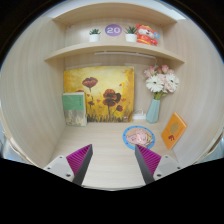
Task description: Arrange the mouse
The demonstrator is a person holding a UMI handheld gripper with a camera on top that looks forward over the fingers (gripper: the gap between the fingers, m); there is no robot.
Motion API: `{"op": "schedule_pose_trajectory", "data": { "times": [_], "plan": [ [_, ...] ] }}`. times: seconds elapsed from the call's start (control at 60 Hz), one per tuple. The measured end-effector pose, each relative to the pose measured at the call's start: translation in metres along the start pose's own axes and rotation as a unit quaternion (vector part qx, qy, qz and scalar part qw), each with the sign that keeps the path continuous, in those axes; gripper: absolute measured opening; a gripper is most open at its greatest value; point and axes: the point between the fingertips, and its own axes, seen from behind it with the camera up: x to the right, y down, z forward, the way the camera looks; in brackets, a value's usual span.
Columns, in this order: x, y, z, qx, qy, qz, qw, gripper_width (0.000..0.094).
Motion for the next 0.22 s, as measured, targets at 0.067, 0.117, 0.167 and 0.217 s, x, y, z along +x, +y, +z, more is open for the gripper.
{"op": "schedule_pose_trajectory", "data": {
  "times": [0.067, 0.117, 0.167, 0.217],
  "plan": [
    [-0.001, 0.0, -0.005, 0.002, -0.001, 0.0, 1.0, 0.0867],
    [-0.001, 0.0, -0.008, 0.004, 0.0, 0.0, 1.0, 0.0867],
    [-0.003, 0.0, -0.011, 0.006, 0.0, 0.002, 1.0, 0.0869],
    [-0.004, 0.0, -0.013, 0.006, 0.0, 0.0, 1.0, 0.0865]
  ]
}}
